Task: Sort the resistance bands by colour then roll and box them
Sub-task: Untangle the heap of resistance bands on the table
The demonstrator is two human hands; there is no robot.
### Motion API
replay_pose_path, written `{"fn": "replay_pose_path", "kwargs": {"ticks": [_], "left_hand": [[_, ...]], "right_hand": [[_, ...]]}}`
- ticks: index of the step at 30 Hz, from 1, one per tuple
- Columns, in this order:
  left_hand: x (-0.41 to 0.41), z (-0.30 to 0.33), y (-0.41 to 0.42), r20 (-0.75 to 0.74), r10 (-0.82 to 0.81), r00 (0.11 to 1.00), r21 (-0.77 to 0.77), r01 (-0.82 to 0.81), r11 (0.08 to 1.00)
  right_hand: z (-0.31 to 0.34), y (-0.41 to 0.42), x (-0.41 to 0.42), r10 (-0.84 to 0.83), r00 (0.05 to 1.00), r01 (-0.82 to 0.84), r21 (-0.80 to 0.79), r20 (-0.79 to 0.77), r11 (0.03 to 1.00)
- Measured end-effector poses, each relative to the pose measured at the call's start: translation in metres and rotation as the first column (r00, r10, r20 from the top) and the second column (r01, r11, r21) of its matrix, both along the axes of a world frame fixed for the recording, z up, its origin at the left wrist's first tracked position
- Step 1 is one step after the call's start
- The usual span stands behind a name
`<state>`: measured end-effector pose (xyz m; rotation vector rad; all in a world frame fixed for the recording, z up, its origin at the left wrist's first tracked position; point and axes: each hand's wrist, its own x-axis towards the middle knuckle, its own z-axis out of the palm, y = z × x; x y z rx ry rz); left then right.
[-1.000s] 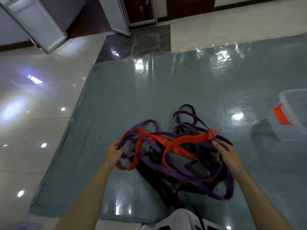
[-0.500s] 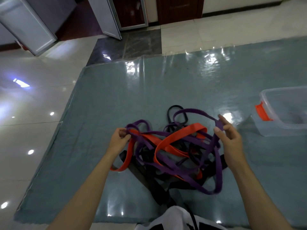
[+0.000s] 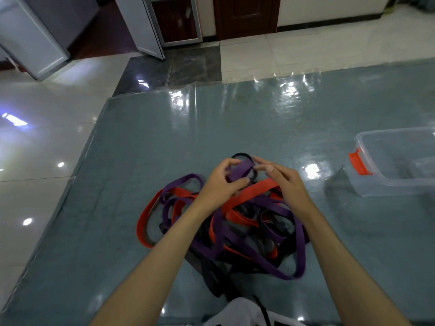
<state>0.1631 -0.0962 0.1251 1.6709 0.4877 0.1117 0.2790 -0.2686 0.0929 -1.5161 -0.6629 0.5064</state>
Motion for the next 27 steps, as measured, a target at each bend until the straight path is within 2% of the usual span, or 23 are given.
{"fn": "replay_pose_path", "kwargs": {"ticks": [3,6,7,10,14,17,20,21,24,27], "left_hand": [[-0.001,-0.001,0.029,-0.035,0.07,0.997,0.168,-0.064,0.984],[-0.011,-0.007,0.062,-0.148,0.145,0.978,0.477,-0.058,0.877],[-0.016,-0.011,0.071,-0.218,0.173,0.961,0.532,-0.032,0.846],[-0.029,-0.031,0.089,-0.404,0.217,0.889,0.564,0.054,0.824],[-0.045,-0.062,0.087,-0.596,0.136,0.791,0.49,0.224,0.843],[-0.052,-0.09,0.074,-0.659,0.084,0.747,0.486,0.338,0.806],[-0.054,-0.117,0.053,-0.678,0.113,0.727,0.613,0.473,0.633],[-0.054,-0.125,0.046,-0.668,0.099,0.738,0.63,0.489,0.603],[-0.053,-0.142,0.031,-0.667,0.029,0.744,0.592,0.507,0.626],[-0.053,-0.143,0.028,-0.602,0.076,0.795,0.658,0.44,0.612]], "right_hand": [[-0.024,-0.006,0.021,-0.128,0.992,0.13,-0.118,0.02,0.985],[-0.061,-0.009,0.038,-0.187,0.98,0.201,-0.344,0.073,0.917],[-0.073,-0.011,0.042,-0.166,0.981,0.195,-0.423,0.104,0.885],[-0.1,-0.011,0.052,-0.015,0.982,0.132,-0.626,0.189,0.769],[-0.115,-0.004,0.063,0.206,0.955,0.033,-0.764,0.214,0.644],[-0.116,0.001,0.071,0.254,0.932,0.075,-0.823,0.259,0.563],[-0.106,0.005,0.079,0.217,0.937,0.094,-0.796,0.274,0.598],[-0.103,0.006,0.082,0.201,0.945,0.08,-0.777,0.259,0.624],[-0.095,0.002,0.087,0.165,0.969,0.008,-0.686,0.186,0.727],[-0.094,-0.016,0.092,0.083,0.985,0.019,-0.571,0.152,0.821]]}}
